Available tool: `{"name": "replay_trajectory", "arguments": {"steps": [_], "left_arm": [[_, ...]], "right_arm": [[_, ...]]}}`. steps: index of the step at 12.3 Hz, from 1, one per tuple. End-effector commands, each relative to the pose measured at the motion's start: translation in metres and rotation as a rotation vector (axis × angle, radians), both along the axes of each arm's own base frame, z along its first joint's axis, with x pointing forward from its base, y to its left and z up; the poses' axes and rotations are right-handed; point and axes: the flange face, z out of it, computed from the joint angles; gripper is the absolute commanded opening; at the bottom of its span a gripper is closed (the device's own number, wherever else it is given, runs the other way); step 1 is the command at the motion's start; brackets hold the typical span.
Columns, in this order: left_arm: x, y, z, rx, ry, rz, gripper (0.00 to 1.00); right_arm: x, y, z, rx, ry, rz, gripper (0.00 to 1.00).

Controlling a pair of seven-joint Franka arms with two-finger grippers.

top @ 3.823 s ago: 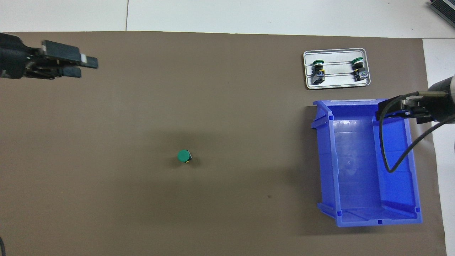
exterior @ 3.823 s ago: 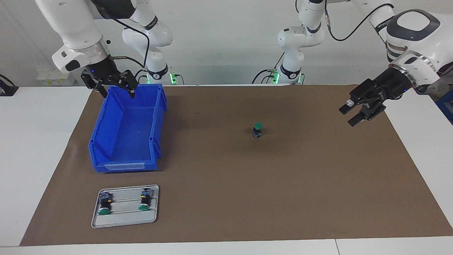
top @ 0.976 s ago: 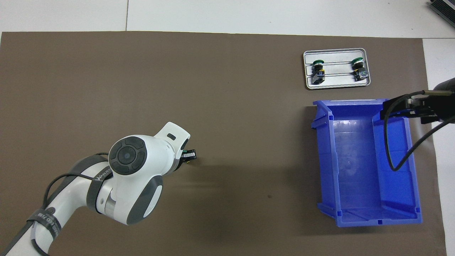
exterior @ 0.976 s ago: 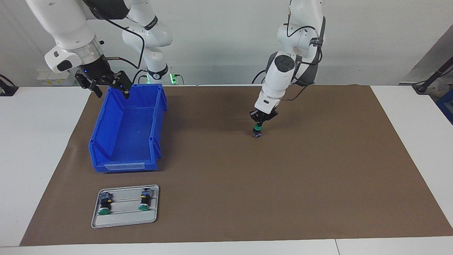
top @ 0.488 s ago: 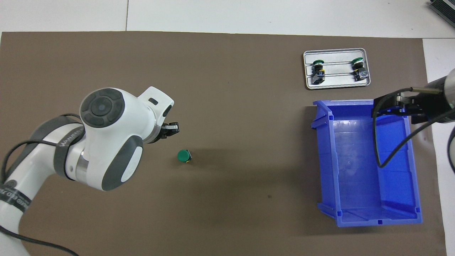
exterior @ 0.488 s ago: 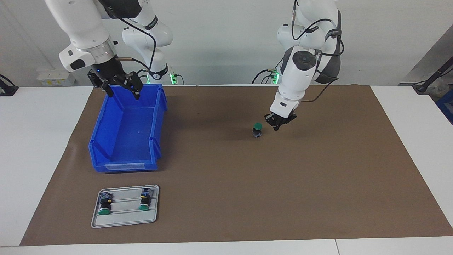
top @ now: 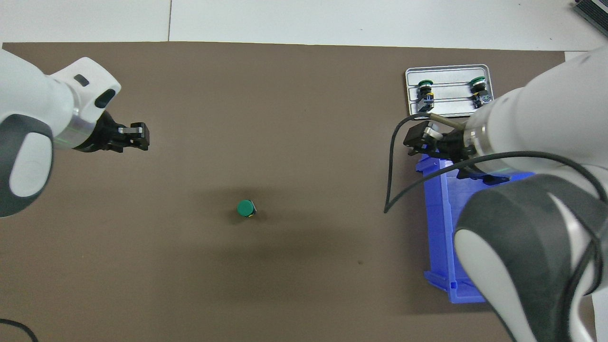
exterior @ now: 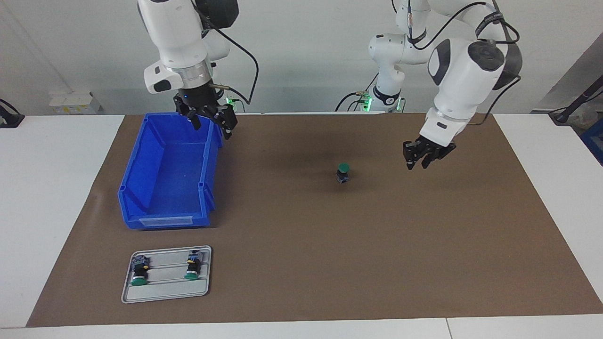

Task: Place and press button with both arms
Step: 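Withdraw the left gripper to rest while the right gripper reaches the button, then lower the right gripper over the green button and close on it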

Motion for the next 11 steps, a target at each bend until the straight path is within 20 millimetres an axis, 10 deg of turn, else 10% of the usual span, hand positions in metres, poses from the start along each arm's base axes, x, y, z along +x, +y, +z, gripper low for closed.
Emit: {"name": "replay_trajectory", "arguments": {"steps": [1,7,11], "left_arm": [[-0.008,0.025,0.019,0.017,0.003,-0.019,0.92],[-0.014,0.027,0.021,0.021,0.018,-0.021,1.0],[-0.027,0.031,0.006,0.053,0.043,-0.064,1.0]], "right_arm": [[-0.004,0.058,-0.025,-0.011,-0.013,-0.111,0.97],[0.01,0.213,-0.102,-0.018,-0.047,-0.296,0.97],[-0.001,0.273,-0.138,-0.003,-0.053,-0.343,0.97]]}}
